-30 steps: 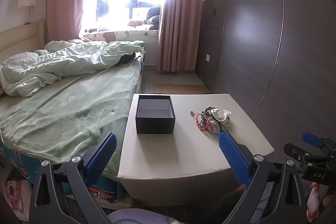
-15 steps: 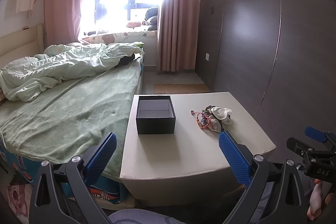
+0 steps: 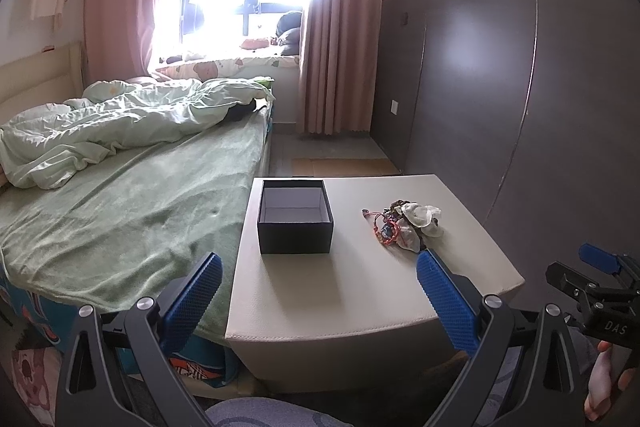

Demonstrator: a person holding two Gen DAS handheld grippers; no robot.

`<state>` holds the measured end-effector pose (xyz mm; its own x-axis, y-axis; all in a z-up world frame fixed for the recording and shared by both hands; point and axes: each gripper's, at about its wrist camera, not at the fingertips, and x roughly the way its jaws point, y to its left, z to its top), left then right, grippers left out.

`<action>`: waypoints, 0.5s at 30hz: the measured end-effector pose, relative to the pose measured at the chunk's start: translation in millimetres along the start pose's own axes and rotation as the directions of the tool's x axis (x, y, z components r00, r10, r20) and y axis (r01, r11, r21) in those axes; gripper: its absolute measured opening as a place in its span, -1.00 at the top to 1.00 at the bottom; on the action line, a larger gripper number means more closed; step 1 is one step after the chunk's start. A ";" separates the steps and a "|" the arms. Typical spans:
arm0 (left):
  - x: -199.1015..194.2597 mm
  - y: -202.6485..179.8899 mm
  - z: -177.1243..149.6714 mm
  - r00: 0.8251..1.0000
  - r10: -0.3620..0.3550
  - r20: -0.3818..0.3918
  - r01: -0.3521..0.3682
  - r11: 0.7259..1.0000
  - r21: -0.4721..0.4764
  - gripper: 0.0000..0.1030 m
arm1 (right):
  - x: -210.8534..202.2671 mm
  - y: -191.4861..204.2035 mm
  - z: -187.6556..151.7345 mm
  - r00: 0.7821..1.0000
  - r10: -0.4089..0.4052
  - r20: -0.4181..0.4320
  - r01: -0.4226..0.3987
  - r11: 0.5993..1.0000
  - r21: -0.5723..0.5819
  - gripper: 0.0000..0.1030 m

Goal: Organize jewelry

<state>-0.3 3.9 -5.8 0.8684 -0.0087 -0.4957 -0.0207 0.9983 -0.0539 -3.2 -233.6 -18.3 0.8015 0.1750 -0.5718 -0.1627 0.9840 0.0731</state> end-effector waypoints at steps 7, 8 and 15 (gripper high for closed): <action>0.1 -1.4 1.3 1.000 0.001 -0.002 -0.002 1.000 -0.004 -0.84 | 0.7 -1.3 0.1 1.000 0.000 0.001 0.000 1.000 0.002 -0.81; -0.1 -1.1 1.2 1.000 0.001 -0.001 -0.001 1.000 -0.003 -0.84 | -0.3 0.6 -0.5 1.000 -0.001 0.002 0.001 1.000 0.001 -0.81; -0.5 -1.4 2.5 1.000 0.001 -0.001 -0.001 1.000 -0.004 -0.84 | 0.4 -0.2 -0.4 1.000 0.000 0.001 0.000 1.000 0.002 -0.81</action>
<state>0.6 2.6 -3.4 0.8680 -0.0080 -0.4964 -0.0234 0.9981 -0.0569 -3.1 -233.7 -18.8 0.8024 0.1748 -0.5706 -0.1615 0.9841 0.0744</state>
